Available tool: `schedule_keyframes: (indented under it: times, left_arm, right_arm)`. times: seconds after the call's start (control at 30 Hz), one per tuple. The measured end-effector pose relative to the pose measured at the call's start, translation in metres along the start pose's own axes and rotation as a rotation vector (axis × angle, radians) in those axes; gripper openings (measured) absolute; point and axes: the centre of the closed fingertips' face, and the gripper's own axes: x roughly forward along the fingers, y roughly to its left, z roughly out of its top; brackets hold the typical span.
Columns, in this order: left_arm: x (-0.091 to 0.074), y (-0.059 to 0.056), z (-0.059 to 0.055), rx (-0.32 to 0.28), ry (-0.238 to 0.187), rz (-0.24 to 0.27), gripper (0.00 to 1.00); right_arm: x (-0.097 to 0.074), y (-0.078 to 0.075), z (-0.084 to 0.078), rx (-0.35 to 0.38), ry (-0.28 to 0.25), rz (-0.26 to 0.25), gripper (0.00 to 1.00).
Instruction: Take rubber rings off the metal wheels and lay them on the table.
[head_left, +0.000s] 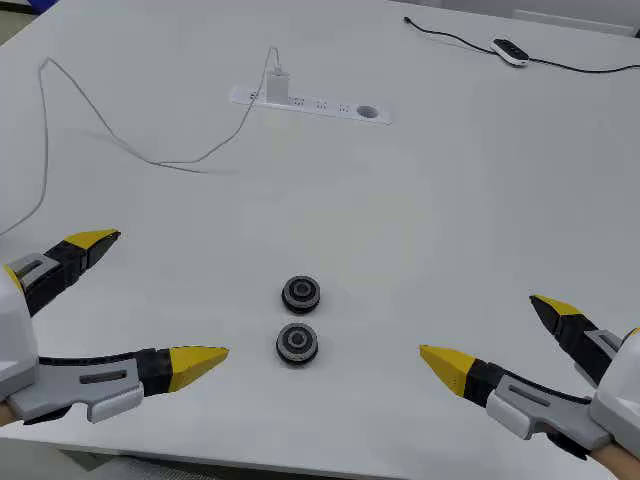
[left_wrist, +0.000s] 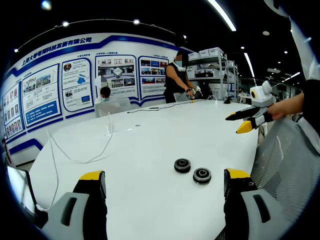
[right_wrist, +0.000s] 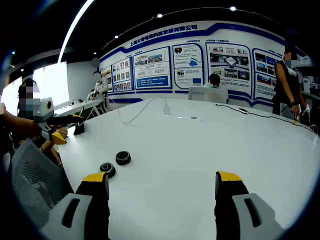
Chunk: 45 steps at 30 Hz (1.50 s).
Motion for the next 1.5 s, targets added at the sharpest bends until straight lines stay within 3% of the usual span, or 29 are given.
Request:
schedule_keyframes:
  times: [0.4, 0.77, 0.93, 1.1, 1.23, 1.5]
  left_arm:
    - [-0.001, 0.001, -0.007, -0.011, 0.016, 0.008, 1.0]
    - [0.005, 0.003, -0.005, -0.011, 0.017, 0.003, 1.0]
    - [0.004, 0.0, -0.003, 0.002, 0.011, -0.015, 0.91]
    - [0.005, 0.001, -0.005, 0.005, 0.03, -0.02, 0.91]
    - [0.007, -0.004, -0.002, -0.008, 0.023, -0.038, 0.89]
    - [0.018, -0.013, -0.003, 0.006, 0.06, -0.088, 0.87]
  right_arm:
    - [0.005, 0.004, -0.001, 0.016, 0.005, 0.011, 0.85]
    - [0.004, 0.005, -0.002, 0.021, 0.009, 0.015, 0.84]
    - [0.005, 0.008, -0.001, 0.016, 0.004, 0.021, 0.83]
    - [0.006, 0.011, -0.003, 0.021, 0.009, 0.031, 0.83]
    - [0.006, 0.013, -0.004, 0.031, 0.017, 0.038, 0.71]
    - [0.011, 0.02, -0.004, 0.04, 0.021, 0.063, 0.71]
